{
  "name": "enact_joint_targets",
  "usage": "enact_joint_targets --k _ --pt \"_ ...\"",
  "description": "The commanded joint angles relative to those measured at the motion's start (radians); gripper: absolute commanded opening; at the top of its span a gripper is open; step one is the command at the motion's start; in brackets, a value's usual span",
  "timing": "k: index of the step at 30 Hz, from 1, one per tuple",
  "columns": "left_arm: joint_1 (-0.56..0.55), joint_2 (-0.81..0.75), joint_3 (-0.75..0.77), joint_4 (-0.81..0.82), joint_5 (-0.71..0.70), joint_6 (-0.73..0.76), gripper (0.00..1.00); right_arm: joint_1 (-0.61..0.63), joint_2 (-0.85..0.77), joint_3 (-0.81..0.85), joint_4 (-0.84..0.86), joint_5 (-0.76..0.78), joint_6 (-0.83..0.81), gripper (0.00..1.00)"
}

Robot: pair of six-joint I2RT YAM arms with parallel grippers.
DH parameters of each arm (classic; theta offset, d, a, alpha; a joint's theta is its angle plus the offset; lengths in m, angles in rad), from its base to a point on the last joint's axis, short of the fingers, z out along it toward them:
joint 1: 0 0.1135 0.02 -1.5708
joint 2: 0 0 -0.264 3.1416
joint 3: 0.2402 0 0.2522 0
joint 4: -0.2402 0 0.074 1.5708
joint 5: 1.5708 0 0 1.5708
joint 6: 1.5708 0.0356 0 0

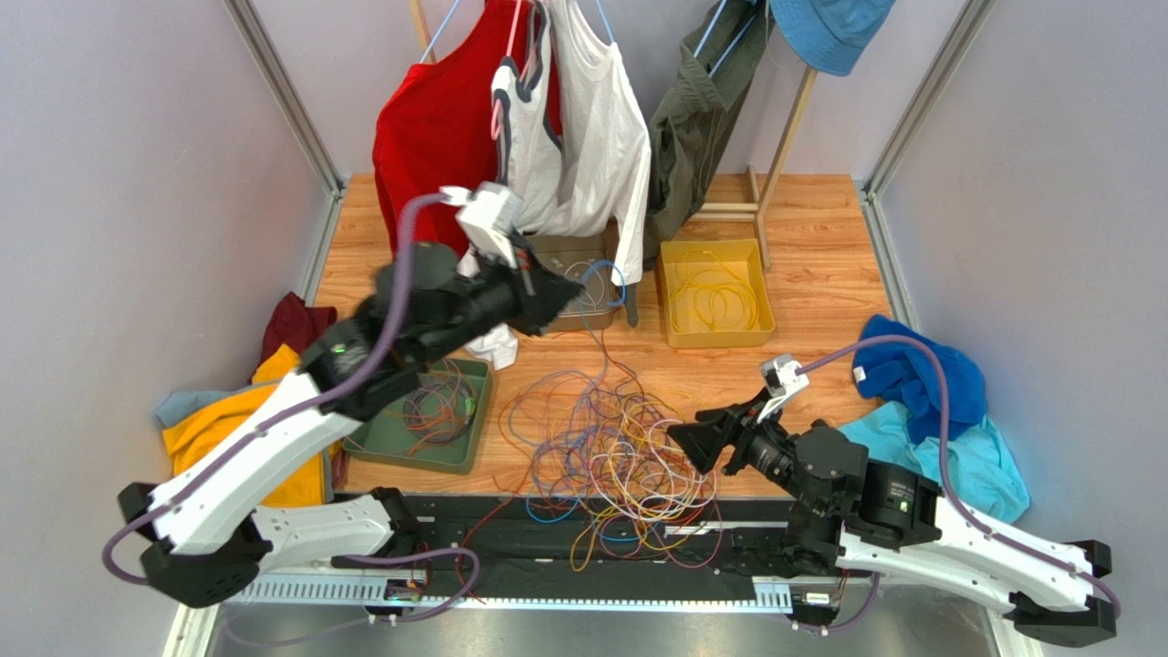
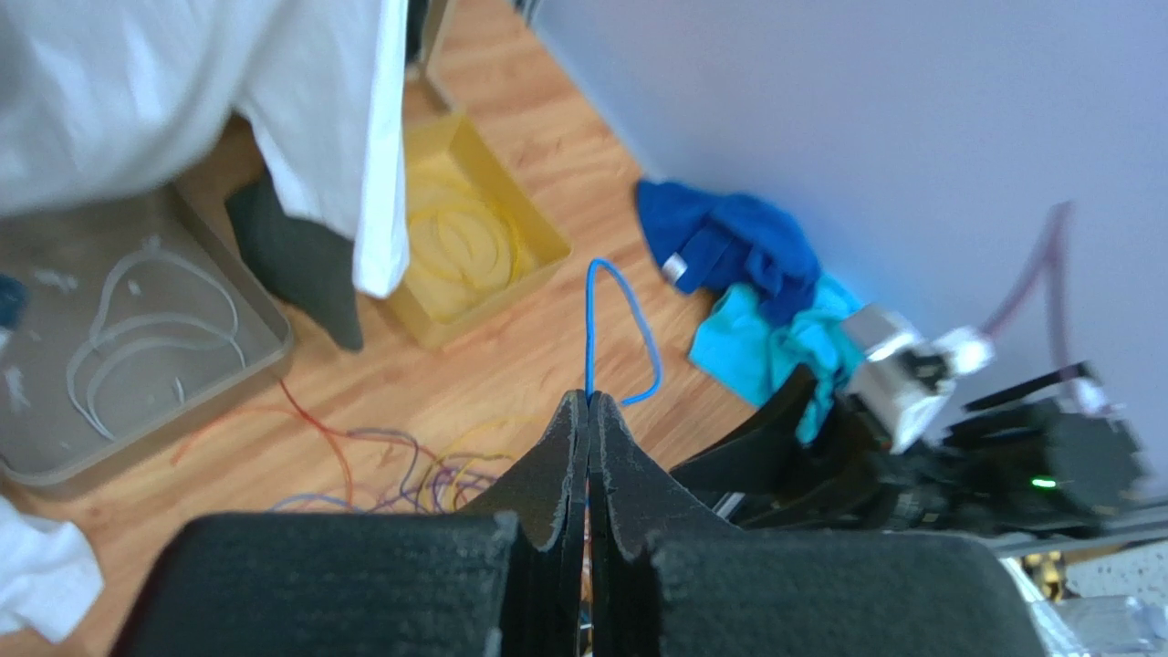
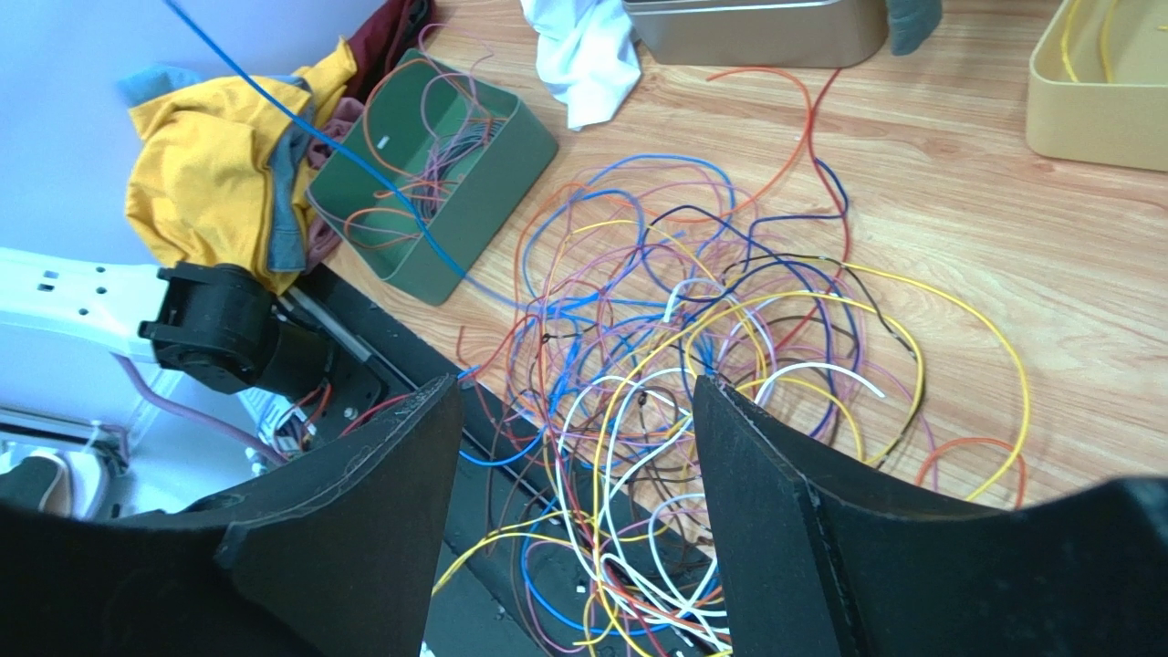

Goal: Untangle the cables

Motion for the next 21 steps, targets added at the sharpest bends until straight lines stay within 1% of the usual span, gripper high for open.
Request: enact_joint_targets --k 1,2,3,6,9,10,11,12,13,14,15,17,18,19,21 --pt "-0.002 0.052 -0.224 0.062 0.049 -0.065 0.0 0.002 0.026 0.038 -0.008 0.018 -0.012 0.67" --pt "-0.002 0.058 -0.267 0.086 0.085 -0.095 0.0 0.002 0.029 0.038 -0.007 0.018 -0.01 0.67" --pt "-0.006 0.073 -0.353 0.15 0.104 -0.112 0.0 0.003 0.029 0.035 -0.004 0.019 -0.01 0.67" --pt "-0.04 0.121 -0.459 0.252 0.139 -0.146 0.0 0.002 0.033 0.035 0.01 0.024 -0.015 0.67" --pt "-0.077 0.164 -0.458 0.24 0.129 -0.129 0.0 0.0 0.055 0.038 0.021 0.019 -0.021 0.67" --pt "-0.082 0.165 -0.455 0.229 0.117 -0.125 0.02 0.003 0.072 0.043 0.021 0.019 -0.021 0.67" --pt "-0.082 0.162 -0.455 0.22 0.094 -0.118 0.14 0.003 0.079 0.045 0.023 0.016 -0.02 0.67" --pt "-0.082 0.138 -0.464 0.206 0.08 -0.117 0.23 0.002 0.084 0.045 0.024 0.015 -0.021 0.67" --pt "-0.082 0.119 -0.476 0.207 0.068 -0.115 0.41 0.002 0.095 0.045 0.027 0.013 -0.021 0.67" --pt "-0.082 0.1 -0.488 0.207 0.057 -0.117 0.46 0.003 0.098 0.045 0.032 0.01 -0.021 0.67" --pt "-0.082 0.061 -0.516 0.215 0.057 -0.118 0.48 0.003 0.101 0.042 0.035 0.006 -0.021 0.67" --pt "-0.082 0.029 -0.542 0.214 0.02 -0.123 0.48 0.002 0.113 0.023 0.056 -0.011 -0.026 0.67" --pt "-0.082 0.003 -0.567 0.211 0.012 -0.128 0.47 0.003 0.124 0.014 0.061 -0.043 -0.027 0.67" --pt "-0.082 -0.009 -0.579 0.209 0.003 -0.131 0.43 0.003 0.159 0.008 0.062 -0.063 -0.026 0.67" --pt "-0.082 -0.039 -0.616 0.206 -0.02 -0.149 0.39 0.003 0.205 -0.008 0.041 -0.086 0.005 0.67"
